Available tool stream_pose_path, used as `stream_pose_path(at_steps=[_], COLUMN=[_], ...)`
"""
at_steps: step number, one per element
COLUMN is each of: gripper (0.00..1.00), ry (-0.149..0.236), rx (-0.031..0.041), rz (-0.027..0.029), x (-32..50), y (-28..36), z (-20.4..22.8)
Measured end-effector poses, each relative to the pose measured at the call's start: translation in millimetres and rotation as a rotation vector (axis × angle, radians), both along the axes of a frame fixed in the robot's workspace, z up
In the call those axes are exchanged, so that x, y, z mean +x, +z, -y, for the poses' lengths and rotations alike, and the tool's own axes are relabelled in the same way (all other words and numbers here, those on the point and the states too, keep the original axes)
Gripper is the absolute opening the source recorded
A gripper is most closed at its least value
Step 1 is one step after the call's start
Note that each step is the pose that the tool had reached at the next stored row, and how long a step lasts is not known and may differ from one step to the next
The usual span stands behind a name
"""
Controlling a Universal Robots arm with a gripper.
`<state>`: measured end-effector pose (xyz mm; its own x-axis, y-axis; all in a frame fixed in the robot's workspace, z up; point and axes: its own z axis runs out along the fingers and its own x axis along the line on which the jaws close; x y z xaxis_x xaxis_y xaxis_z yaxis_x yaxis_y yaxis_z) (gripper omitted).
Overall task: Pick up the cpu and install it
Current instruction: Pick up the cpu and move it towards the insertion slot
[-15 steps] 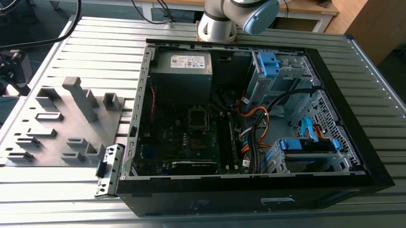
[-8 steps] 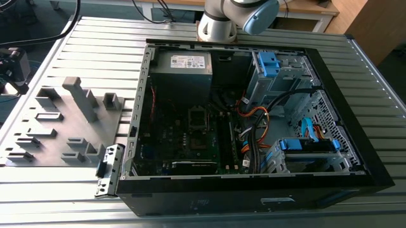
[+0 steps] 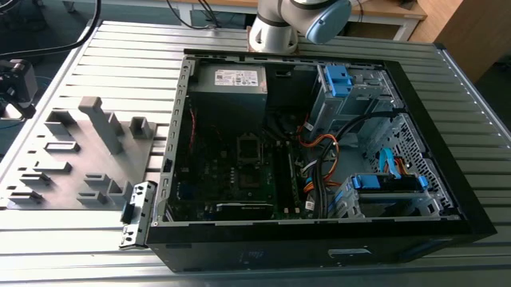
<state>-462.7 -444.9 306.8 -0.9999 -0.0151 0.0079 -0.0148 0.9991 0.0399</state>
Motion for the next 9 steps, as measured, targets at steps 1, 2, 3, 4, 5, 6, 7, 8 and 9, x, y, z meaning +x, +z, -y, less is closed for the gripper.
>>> stream_pose_path(at_steps=[1,2,3,4,5,6,7,8,9], gripper=[0.47,0.47,0.47,0.47,0.47,0.47,0.47,0.47,0.47], ry=[0.0,0.0,0.0,0.0,0.0,0.0,0.0,0.0,0.0], rx=[0.0002,0.0003,0.0003,0.0003,0.0003,0.0003,0.0003,0.0003,0.0004], rz=[0.0003,0.0005,0.0005,0.0005,0.0005,0.0005,0.0006,0.0005,0.0006], x=[0.0,0.0,0.0,0.0,0.0,0.0,0.0,0.0,0.0], y=[0.7,1.7,2.9,4.1,5.4,6.9,8.1,9.4,10.8], z=[0.0,0.0,0.0,0.0,0.0,0.0,0.0,0.0,0.0])
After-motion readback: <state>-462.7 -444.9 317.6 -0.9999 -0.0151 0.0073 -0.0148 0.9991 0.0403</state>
